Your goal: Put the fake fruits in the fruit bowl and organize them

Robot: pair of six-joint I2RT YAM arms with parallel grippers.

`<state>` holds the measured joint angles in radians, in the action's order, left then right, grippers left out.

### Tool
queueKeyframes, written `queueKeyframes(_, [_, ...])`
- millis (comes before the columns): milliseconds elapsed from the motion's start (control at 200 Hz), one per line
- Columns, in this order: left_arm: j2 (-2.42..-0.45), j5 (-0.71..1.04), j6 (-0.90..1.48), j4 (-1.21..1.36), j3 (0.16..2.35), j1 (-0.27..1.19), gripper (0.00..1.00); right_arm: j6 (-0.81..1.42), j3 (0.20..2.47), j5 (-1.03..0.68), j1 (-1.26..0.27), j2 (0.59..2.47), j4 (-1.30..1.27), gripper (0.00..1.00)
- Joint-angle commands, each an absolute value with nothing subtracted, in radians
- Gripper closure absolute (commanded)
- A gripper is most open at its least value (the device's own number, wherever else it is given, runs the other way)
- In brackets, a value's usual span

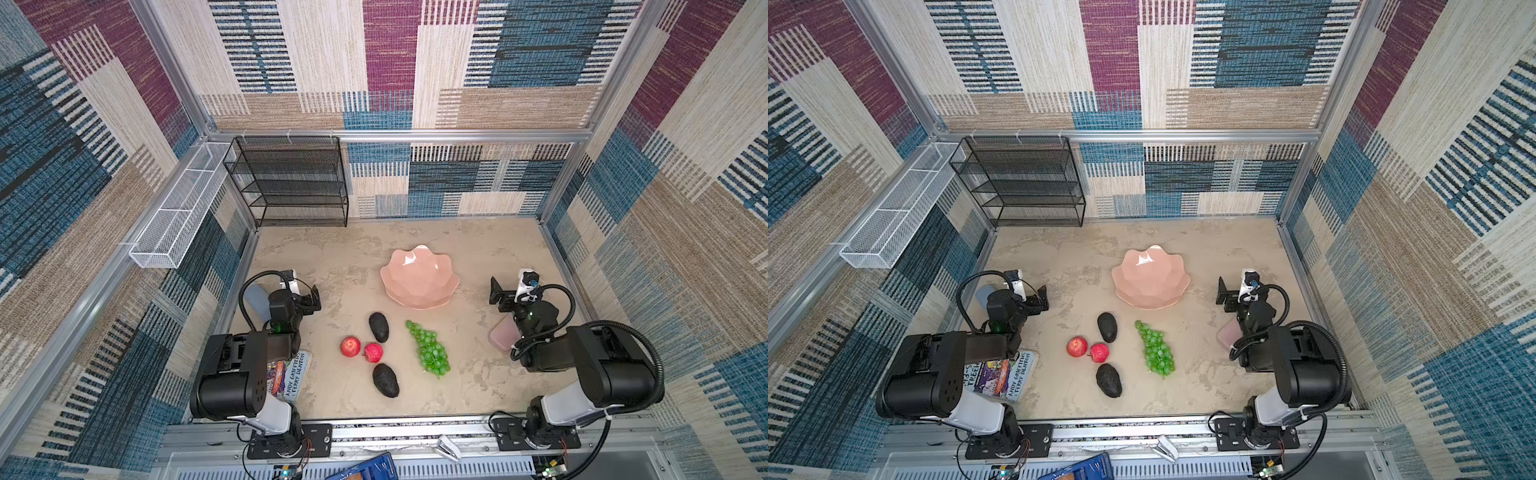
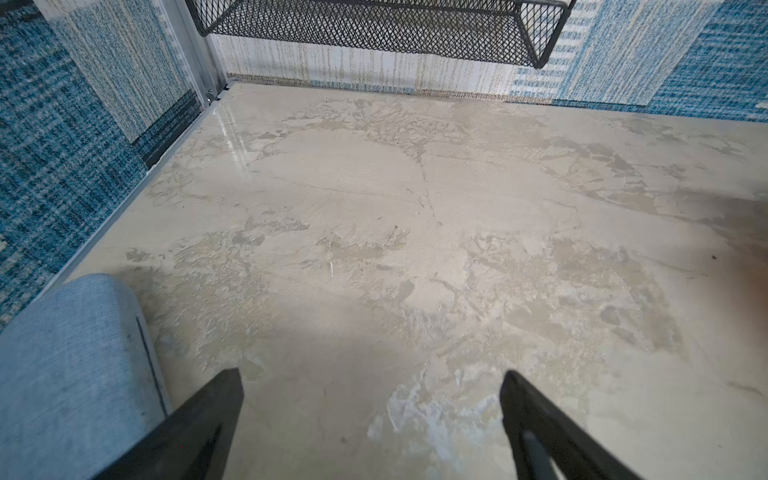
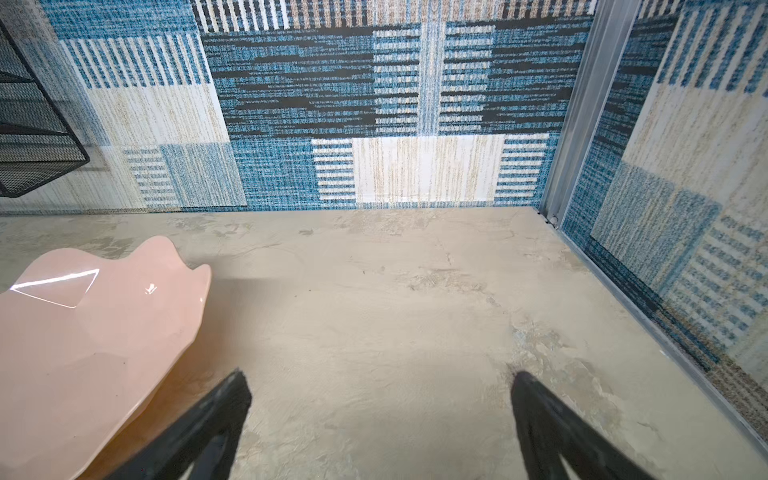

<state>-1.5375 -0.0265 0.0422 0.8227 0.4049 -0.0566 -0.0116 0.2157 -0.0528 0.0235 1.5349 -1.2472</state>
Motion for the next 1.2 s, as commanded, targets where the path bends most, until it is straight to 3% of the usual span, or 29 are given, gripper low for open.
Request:
queueKeyframes(0, [-1.536,-0.023,0.038,0.847,0.408,-0.057,0.01,-0.021,0.221,-0.061,0.023,1.532,-1.259,0.0])
queueKeyframes(1092, [-1.534,-0.015,0.038,0.861,0.4,-0.058,0.03,-0.022,0.215,-0.066,0.023,1.523,-1.269,0.0])
queueKeyframes(1192, [-1.503,-0.032,0.042,0.895,0.368,-0.058,0.03,0.002,0.267,-0.001,0.02,1.408,-1.087,0.0])
